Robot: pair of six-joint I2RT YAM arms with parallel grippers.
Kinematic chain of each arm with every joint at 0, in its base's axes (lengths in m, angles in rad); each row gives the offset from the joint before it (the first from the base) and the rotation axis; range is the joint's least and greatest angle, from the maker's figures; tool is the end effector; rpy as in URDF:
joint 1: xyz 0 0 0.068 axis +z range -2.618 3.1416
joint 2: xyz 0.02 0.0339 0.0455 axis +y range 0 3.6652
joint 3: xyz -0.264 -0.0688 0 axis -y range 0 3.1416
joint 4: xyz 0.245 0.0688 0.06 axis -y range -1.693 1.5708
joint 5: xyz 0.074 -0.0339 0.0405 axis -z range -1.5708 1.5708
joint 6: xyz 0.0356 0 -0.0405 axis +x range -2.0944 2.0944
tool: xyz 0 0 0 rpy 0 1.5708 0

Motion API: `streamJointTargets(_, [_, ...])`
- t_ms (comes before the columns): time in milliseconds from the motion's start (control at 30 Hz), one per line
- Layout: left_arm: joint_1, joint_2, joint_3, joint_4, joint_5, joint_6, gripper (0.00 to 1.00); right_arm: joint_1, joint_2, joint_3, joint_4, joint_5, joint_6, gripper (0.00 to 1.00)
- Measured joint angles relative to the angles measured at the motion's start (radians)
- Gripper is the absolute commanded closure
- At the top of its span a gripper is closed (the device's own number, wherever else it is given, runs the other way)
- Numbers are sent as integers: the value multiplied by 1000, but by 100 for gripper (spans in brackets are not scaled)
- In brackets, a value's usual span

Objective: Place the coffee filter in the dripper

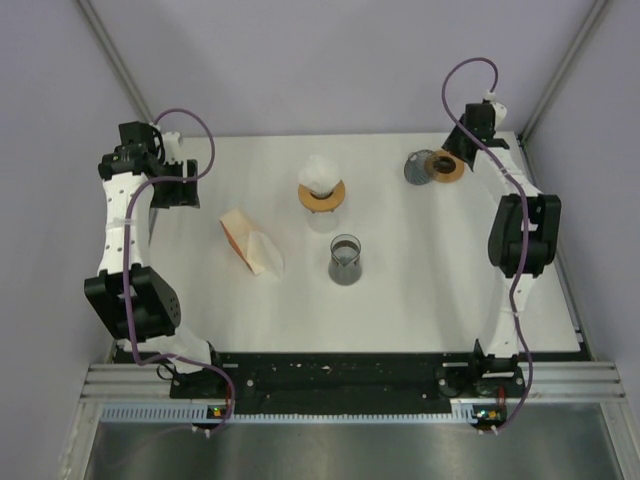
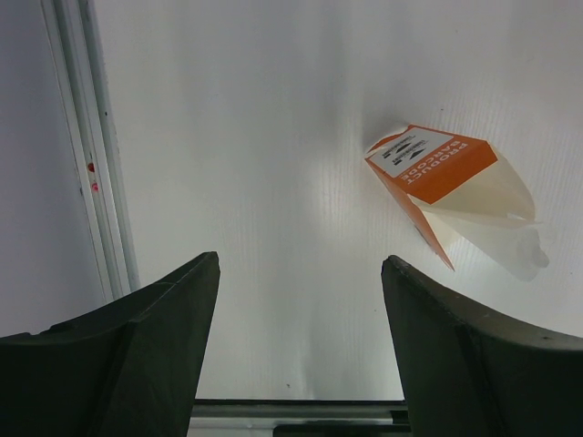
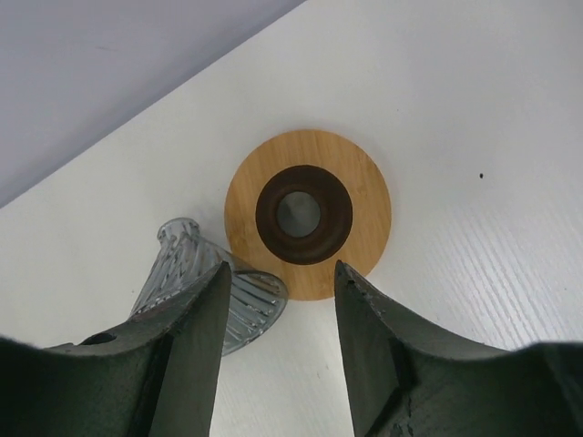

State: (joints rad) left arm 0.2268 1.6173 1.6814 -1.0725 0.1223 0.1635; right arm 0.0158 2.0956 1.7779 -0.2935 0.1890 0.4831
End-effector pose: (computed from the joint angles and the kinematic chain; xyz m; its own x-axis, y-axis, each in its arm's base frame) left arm 0.3237 0.0702 0.3603 -0.8393 -0.0279 -0.5429 -0.0235 0.9996 -0.0150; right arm 0.4930 0.0011 0.2599 -0.4439 0.4493 -0.7753 0.3890 0.8760 0.2850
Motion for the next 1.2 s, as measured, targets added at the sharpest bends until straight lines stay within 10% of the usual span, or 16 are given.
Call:
streamJointTargets(800, [0,0,0,-2,3,0,23,-35,375,358,-154,61,68,66])
streamJointTargets(1033, [0,0,0,-2,4,0,23,-36,380,362,-156,31,47,100])
streamJointTargets(1200, [0,-1,0,-2,6,1,23,-36,366,332,-126,27,27,100])
